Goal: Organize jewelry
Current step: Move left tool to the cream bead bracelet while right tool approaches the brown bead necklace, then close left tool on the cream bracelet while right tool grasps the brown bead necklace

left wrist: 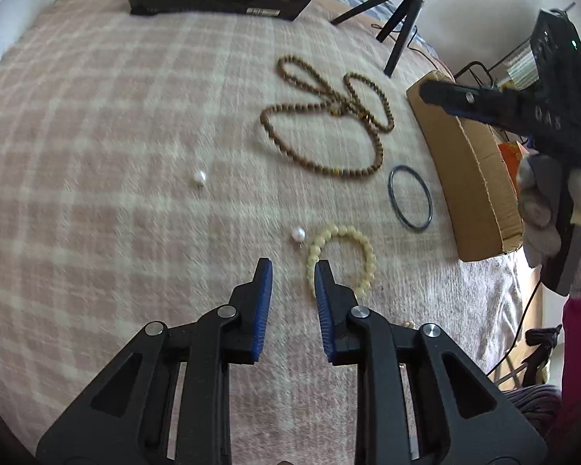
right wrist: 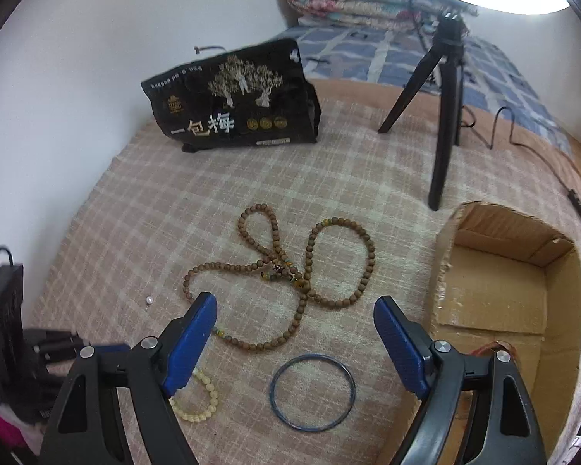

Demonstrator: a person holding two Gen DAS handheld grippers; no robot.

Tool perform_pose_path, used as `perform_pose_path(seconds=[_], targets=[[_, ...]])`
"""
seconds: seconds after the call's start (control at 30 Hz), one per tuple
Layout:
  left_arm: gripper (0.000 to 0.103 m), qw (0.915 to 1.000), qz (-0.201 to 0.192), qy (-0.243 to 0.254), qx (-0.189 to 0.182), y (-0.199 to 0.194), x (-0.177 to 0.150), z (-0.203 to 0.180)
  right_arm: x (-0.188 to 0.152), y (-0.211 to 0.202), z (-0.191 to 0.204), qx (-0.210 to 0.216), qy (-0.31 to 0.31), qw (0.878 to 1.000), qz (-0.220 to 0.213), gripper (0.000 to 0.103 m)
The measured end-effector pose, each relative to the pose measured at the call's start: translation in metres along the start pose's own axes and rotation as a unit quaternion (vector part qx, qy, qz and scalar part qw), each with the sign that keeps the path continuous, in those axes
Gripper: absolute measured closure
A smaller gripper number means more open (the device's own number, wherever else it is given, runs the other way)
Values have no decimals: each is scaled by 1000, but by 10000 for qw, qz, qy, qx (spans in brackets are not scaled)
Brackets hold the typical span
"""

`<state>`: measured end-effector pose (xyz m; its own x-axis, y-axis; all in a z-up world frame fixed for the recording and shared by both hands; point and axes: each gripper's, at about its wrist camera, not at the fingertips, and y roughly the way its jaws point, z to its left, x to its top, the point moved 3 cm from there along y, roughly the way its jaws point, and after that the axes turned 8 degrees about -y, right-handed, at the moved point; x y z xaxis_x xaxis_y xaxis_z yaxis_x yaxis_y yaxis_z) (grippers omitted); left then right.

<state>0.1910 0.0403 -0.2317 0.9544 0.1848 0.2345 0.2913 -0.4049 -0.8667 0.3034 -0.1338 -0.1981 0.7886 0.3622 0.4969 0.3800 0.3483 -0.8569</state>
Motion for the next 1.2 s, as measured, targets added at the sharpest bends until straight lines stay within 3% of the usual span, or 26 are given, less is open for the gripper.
perform_pose_path(seconds=[0.13,0.4,0.63,0.7,0.97,1.13,1.2], targets=[[81,9996,85,-236,-118,9,-8,-1,10,23,1,286,12,9992,263,17],[85,9999,121,-80,35,22,-14,-15,28,65,-2,544,13,9958,732,18],[86,9998,135,-97,120,30,-15,-13,29,90,-10,445,107,9939,1003,20],[86,9998,108,-84,139,29,-14,-12,28,94,-6,437,25,9932,1082,27],[89,9995,47,34,311,38,-14,-17,24,107,8,120,-357,9918,1219,35],[97,9980,-120,269,563,46,-11,-26,22,108,14,-189,-545,9913,1186,49],[97,9965,-220,423,693,48,-12,-32,19,109,18,-269,-612,9911,1148,60]])
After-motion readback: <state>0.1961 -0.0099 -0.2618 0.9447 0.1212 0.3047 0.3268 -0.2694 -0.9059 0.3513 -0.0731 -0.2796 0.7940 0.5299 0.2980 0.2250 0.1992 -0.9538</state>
